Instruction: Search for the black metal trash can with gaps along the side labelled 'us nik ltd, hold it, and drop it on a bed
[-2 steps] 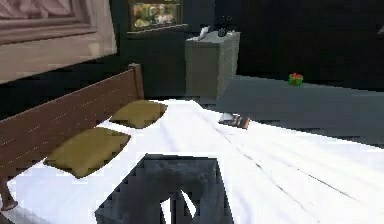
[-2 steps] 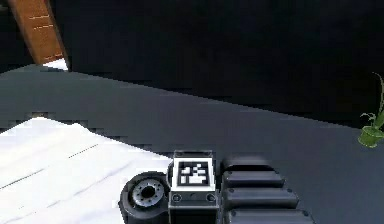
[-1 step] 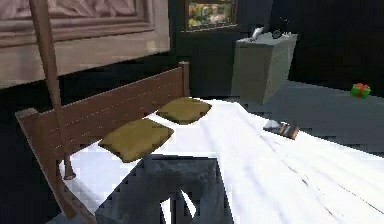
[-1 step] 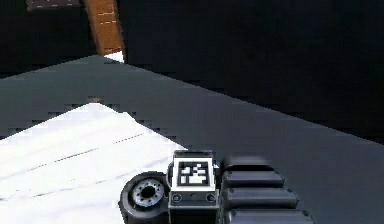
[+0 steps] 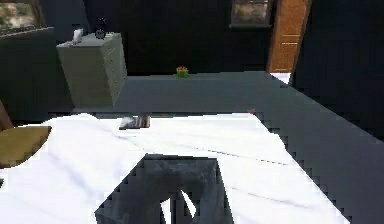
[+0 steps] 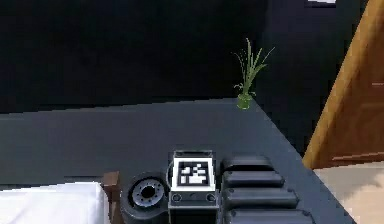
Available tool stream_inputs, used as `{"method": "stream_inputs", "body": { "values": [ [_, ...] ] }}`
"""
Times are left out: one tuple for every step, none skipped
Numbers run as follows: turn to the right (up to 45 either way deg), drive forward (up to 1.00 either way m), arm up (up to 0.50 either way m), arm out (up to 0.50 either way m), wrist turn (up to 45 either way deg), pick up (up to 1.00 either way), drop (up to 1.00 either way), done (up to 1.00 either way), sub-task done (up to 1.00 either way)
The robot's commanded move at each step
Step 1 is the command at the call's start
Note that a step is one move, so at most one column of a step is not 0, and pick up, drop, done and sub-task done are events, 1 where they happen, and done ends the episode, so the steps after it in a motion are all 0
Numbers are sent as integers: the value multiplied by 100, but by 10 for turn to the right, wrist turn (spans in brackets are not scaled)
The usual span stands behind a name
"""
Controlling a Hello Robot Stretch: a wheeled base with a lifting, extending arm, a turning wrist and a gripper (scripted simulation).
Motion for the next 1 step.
{"method": "stream_inputs", "body": {
  "values": [
    [180,0,0,0,0,0,0,0,0]
  ]
}}
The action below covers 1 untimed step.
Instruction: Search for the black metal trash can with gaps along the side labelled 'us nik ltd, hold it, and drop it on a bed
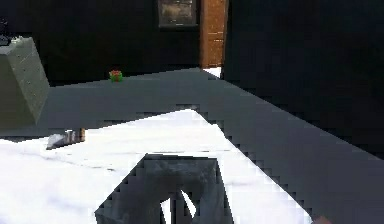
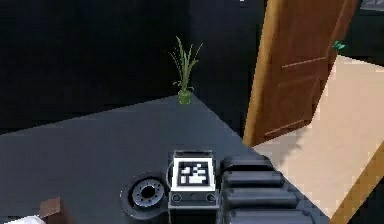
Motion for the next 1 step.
{"method": "stream_inputs", "body": {
  "values": [
    [-450,0,0,0,0,0,0,0,0]
  ]
}}
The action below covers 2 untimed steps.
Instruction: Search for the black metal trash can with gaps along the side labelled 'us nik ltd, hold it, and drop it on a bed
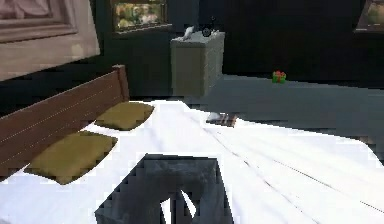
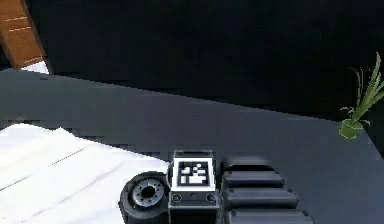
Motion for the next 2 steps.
{"method": "stream_inputs", "body": {
  "values": [
    [-90,0,0,0,0,0,0,0,0],
    [-450,0,0,0,0,0,0,0,0]
  ]
}}
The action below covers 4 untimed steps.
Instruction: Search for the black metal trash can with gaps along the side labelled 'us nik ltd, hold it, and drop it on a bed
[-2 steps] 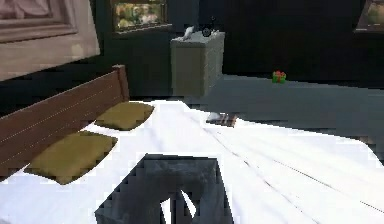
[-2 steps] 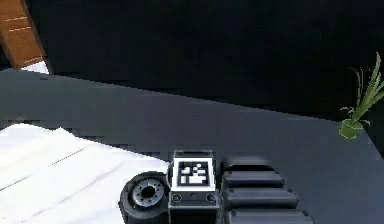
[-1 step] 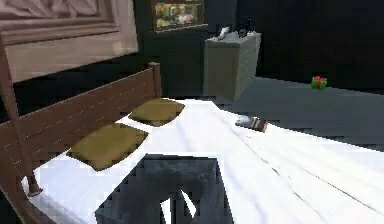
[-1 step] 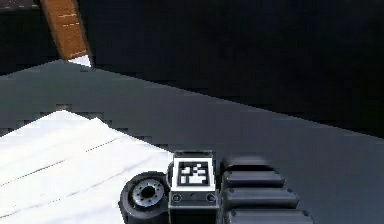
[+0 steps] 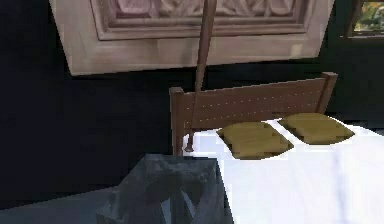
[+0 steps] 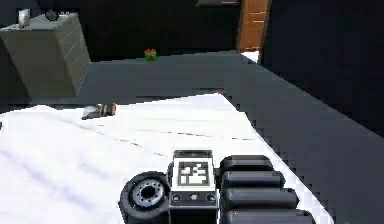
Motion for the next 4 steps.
{"method": "stream_inputs", "body": {
  "values": [
    [-60,0,0,0,0,0,0,0,0],
    [0,20,0,0,0,0,0,0,0],
    [450,0,0,0,0,0,0,0,0],
    [450,0,0,0,0,0,0,0,0]
  ]
}}
